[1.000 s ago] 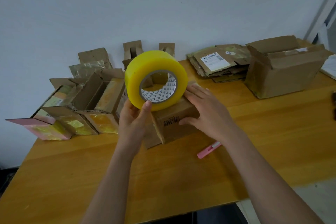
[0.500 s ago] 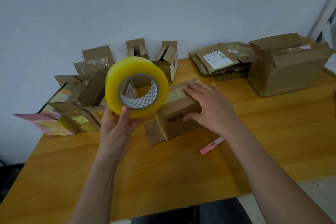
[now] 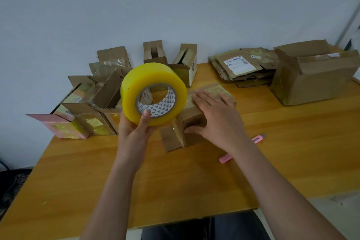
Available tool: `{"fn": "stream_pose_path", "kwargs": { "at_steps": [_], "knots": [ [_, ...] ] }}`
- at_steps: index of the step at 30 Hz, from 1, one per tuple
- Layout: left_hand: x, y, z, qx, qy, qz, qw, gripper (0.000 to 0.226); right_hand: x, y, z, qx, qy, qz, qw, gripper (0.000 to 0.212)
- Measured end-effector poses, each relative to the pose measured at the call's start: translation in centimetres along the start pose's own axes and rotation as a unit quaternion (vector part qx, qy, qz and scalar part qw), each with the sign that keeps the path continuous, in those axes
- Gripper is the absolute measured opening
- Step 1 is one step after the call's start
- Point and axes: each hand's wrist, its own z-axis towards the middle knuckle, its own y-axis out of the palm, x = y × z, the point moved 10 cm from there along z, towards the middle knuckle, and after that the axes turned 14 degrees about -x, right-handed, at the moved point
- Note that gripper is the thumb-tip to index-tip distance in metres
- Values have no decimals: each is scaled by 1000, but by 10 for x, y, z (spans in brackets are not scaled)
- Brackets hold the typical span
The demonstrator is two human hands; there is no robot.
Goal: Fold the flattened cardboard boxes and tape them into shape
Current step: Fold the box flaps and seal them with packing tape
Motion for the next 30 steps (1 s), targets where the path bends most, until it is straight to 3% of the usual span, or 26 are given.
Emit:
{"fn": "stream_pose_path", "kwargs": {
  "at_steps": [5, 11, 19, 30],
  "knots": [
    [3, -2, -4, 7, -5, 7, 1000, 78, 3, -3, -1, 6, -6, 7, 1000, 96],
    [-5, -25, -19, 36, -28, 36, 998, 46, 8, -2, 0, 7, -3, 15, 1000, 96],
    [-23, -38, -33, 36, -79, 69, 994, 60, 2, -3, -1, 4, 28, 7, 1000, 108],
    [-12, -32, -39, 22, -60, 222, 973, 73, 5, -2, -1, 44, 37, 18, 998, 99]
  ]
}}
